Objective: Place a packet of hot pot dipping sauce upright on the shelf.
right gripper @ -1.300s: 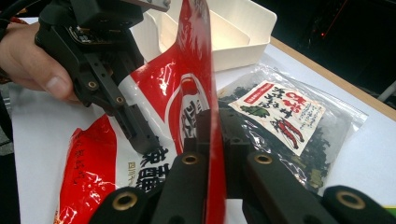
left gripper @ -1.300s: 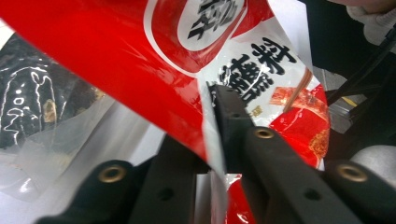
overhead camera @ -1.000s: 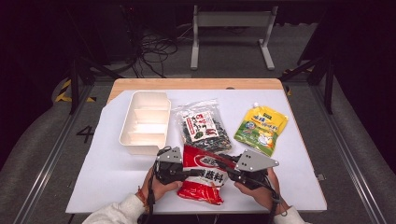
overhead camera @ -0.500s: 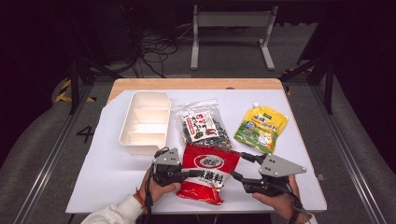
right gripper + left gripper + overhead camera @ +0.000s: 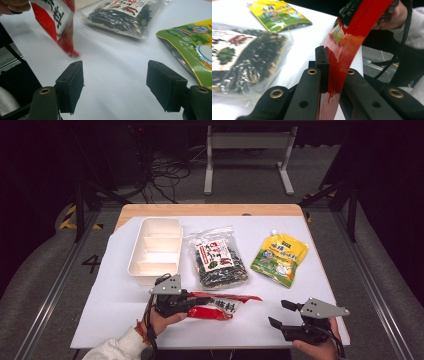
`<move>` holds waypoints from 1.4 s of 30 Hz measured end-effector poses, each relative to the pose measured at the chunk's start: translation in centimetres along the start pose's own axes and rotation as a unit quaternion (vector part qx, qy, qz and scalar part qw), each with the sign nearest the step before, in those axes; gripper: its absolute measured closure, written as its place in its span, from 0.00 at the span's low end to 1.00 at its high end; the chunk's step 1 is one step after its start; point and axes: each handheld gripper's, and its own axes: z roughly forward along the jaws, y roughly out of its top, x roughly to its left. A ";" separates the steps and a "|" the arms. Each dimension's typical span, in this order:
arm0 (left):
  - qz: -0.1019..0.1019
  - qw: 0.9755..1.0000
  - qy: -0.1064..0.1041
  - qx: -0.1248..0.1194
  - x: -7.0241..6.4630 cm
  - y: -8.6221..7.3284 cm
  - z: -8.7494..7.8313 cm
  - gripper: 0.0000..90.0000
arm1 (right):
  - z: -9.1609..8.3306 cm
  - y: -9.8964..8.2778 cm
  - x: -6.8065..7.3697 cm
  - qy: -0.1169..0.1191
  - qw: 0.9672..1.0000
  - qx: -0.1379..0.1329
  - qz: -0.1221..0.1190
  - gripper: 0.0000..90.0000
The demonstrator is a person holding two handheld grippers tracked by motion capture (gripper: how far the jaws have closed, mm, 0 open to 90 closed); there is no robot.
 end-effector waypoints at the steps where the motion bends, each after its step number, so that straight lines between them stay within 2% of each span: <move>1: -0.001 1.000 0.002 -0.001 0.1 0.1 -0.2 1.00 | 0.0 -0.1 -0.1 -0.004 1.000 0.001 0.001 0.33; 4: 0.010 1.000 0.010 -0.011 0.0 0.7 -1.0 1.00 | 0.2 -0.3 -0.3 -0.006 1.000 0.005 0.004 0.33; 6: 0.021 0.999 0.027 -0.022 0.1 1.5 -1.9 1.00 | 0.6 -0.4 -0.3 0.002 1.000 0.011 0.003 0.33; 11: 0.024 0.997 0.057 -0.048 0.9 2.2 -4.0 1.00 | 1.2 -0.5 0.1 0.007 1.000 0.019 -0.001 0.31; 16: 0.021 0.993 0.088 -0.069 1.8 2.8 -6.2 1.00 | 1.1 -0.6 0.0 0.001 1.000 0.019 -0.001 0.29; 17: 0.026 0.992 0.093 -0.078 2.3 3.0 -6.8 1.00 | 1.1 -0.6 0.0 -0.001 1.000 0.020 -0.002 0.28; 18: 0.020 0.992 0.094 -0.086 2.6 3.0 -7.2 1.00 | 1.1 -0.5 0.0 -0.005 1.000 0.022 -0.008 0.28; 21: 0.020 0.989 0.107 -0.099 3.3 3.5 -8.3 1.00 | 1.2 -0.3 0.2 -0.013 0.999 0.030 -0.024 0.26; 22: 0.020 0.989 0.107 -0.099 3.3 3.5 -8.3 1.00 | 1.2 -0.3 0.2 -0.013 0.999 0.030 -0.028 0.26; 26: 0.026 0.985 0.138 -0.103 4.7 4.7 -10.2 1.00 | 1.2 -0.3 0.4 -0.008 0.999 0.029 -0.032 0.25; 32: 0.026 0.979 0.177 -0.102 7.1 6.0 -12.0 1.00 | 1.6 -0.4 0.6 -0.004 0.999 0.038 -0.034 0.25; 38: 0.019 0.974 0.204 -0.094 9.8 6.8 -13.1 1.00 | 1.6 -0.9 0.8 -0.004 0.998 0.046 -0.033 0.25; 41: 0.017 0.974 0.207 -0.091 10.9 7.0 -13.1 1.00 | 1.2 -1.3 0.8 -0.012 0.998 0.048 -0.027 0.25; 42: 0.017 0.973 0.213 -0.085 11.3 7.0 -12.9 1.00 | 1.1 -1.4 0.8 -0.014 0.999 0.048 -0.023 0.25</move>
